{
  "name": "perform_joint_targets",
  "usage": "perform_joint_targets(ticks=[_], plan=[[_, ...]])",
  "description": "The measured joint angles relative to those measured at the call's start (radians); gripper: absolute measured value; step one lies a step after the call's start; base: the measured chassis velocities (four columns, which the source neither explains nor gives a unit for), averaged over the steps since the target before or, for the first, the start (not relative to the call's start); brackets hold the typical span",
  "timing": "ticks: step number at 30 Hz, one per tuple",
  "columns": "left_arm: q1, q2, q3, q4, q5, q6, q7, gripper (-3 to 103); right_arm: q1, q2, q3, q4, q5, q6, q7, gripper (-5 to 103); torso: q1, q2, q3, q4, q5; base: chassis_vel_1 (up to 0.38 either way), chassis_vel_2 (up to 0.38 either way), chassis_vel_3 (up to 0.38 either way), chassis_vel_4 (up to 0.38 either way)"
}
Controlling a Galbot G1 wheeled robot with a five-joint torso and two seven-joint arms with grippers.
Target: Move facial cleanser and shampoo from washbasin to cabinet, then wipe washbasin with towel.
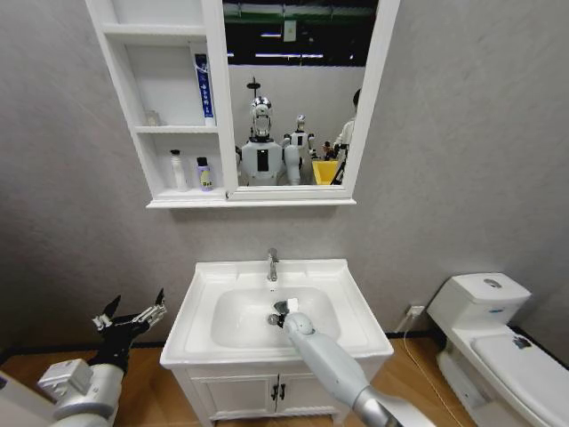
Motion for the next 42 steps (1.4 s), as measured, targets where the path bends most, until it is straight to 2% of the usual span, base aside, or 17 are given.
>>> perform_joint_targets(ticks=[5,10,17,26,30,42], plan=[[0.0,0.0,0.0,0.0,0.0,0.0,0.0,100,0.001,0.005,0.0,-0.007,0.0,0.0,-0.007,8,0.0,0.0,0.0,0.0,-0.0002,0.0,0.0,0.0,0.0],[0.0,0.0,0.0,0.0,0.0,0.0,0.0,100,0.009,0.039,-0.002,-0.04,-0.013,0.006,-0.016,8,0.0,0.0,0.0,0.0002,-0.0002,0.0,0.0,0.0,0.0],[0.0,0.0,0.0,0.0,0.0,0.0,0.0,100,0.021,0.12,-0.014,-0.094,-0.053,0.023,-0.037,8,0.0,0.0,0.0,0.0002,-0.0002,0.0,0.0,0.0,0.0],[0.0,0.0,0.0,0.0,0.0,0.0,0.0,100,0.024,0.182,-0.015,-0.114,-0.07,0.039,-0.05,8,0.0,0.0,0.0,0.0004,-0.0002,0.0,0.0,0.0,0.0],[0.0,0.0,0.0,0.0,0.0,0.0,0.0,100,0.023,0.177,-0.012,-0.114,-0.07,0.04,-0.051,8,0.0,0.0,0.0,0.0004,-0.0001,0.0,0.0,0.0,0.0],[0.0,0.0,0.0,0.0,0.0,0.0,0.0,100,-0.014,0.04,0.002,-0.02,-0.035,0.017,-0.022,8,0.0,0.0,0.0,0.0,0.0,0.0,0.0,0.0,0.0]])
